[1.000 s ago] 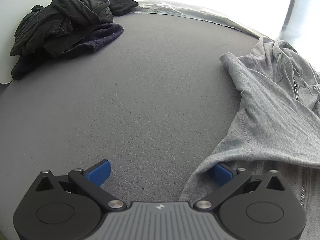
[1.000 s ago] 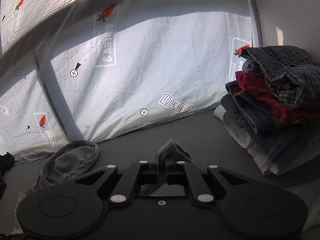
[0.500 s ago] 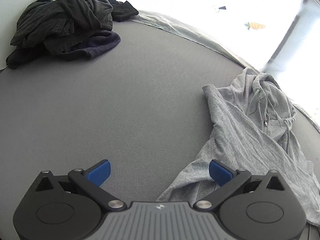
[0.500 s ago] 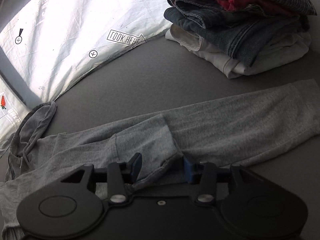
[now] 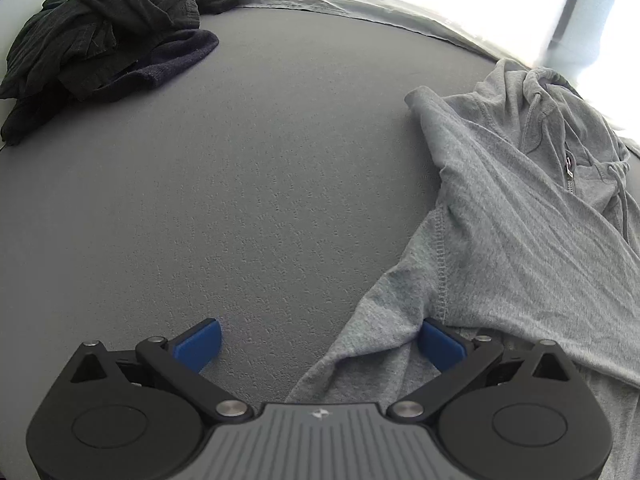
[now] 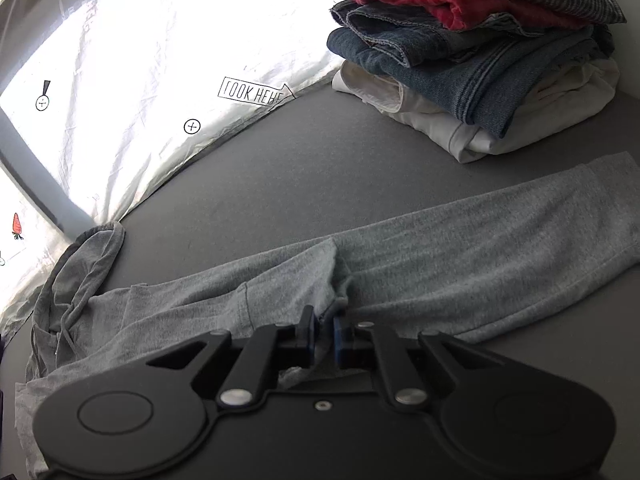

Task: Fold clothes

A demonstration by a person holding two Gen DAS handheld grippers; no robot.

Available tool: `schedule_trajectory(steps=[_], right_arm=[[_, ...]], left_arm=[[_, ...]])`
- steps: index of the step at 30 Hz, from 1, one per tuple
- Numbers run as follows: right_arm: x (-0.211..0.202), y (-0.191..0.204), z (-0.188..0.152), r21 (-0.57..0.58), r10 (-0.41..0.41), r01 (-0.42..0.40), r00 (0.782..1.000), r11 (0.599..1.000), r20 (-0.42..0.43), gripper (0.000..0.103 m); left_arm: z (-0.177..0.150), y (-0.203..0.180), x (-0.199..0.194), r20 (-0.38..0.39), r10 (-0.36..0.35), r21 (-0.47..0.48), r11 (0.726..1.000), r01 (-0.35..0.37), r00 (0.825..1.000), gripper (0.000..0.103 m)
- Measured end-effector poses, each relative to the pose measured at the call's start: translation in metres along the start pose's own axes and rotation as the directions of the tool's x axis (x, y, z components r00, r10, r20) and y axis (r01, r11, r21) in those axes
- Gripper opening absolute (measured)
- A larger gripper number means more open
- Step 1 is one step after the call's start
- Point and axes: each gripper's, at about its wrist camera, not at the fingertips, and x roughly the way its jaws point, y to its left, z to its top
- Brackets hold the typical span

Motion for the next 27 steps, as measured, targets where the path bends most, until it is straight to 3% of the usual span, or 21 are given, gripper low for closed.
schedule_trajectory(steps=[4, 7, 9, 12, 15, 19, 22, 25, 27], right_arm=[[-0.01, 0.012, 0.007, 0.029, 0.097, -0.098, 0.995, 0.995, 0.03, 0.007], [-0.013, 0.02, 0.01, 0.102, 0.21, -0.213, 0.977, 0.972, 0.036, 0.007], [-0.009, 0.023, 0.007, 0.222, 0.321, -0.319, 0.947, 0.921, 0.029, 0.007], [0.004, 0.033, -0.007, 0.397, 0.453, -0.421, 0.891, 0.816, 0.015, 0.007], [0.019, 0.051, -0.026, 0.502, 0.539, -0.461, 0.842, 0.732, -0.012, 0.007], [0.041, 0.08, -0.058, 0.599, 0.614, -0.46, 0.786, 0.656, -0.069, 0.007], [0.058, 0.1, -0.081, 0.606, 0.612, -0.417, 0.776, 0.678, -0.151, 0.007], [0.073, 0.109, -0.101, 0.61, 0.573, -0.34, 0.785, 0.716, -0.235, 0.007], [0.074, 0.111, -0.104, 0.609, 0.562, -0.326, 0.791, 0.723, -0.243, 0.007]], left_arm=[[-0.001, 0.0, -0.001, -0.002, 0.0, 0.006, 1.0, 0.0, 1.0, 0.103], [0.0, -0.001, 0.0, -0.008, 0.001, 0.005, 1.0, -0.001, 1.0, 0.103], [0.0, -0.001, -0.001, -0.01, 0.001, 0.006, 1.0, -0.001, 1.0, 0.103], [0.0, 0.0, -0.001, -0.009, -0.001, 0.011, 1.0, 0.001, 1.0, 0.103], [0.0, 0.0, 0.0, -0.007, -0.006, 0.02, 1.0, 0.006, 1.0, 0.103], [0.0, 0.0, 0.001, -0.001, -0.014, 0.031, 0.999, 0.014, 1.0, 0.103], [0.002, 0.0, 0.002, -0.006, -0.019, 0.04, 0.999, 0.019, 1.0, 0.103], [0.01, 0.0, 0.004, -0.053, -0.025, 0.052, 0.998, 0.027, 0.998, 0.103], [0.019, 0.0, 0.007, -0.104, -0.031, 0.063, 0.997, 0.038, 0.994, 0.103]])
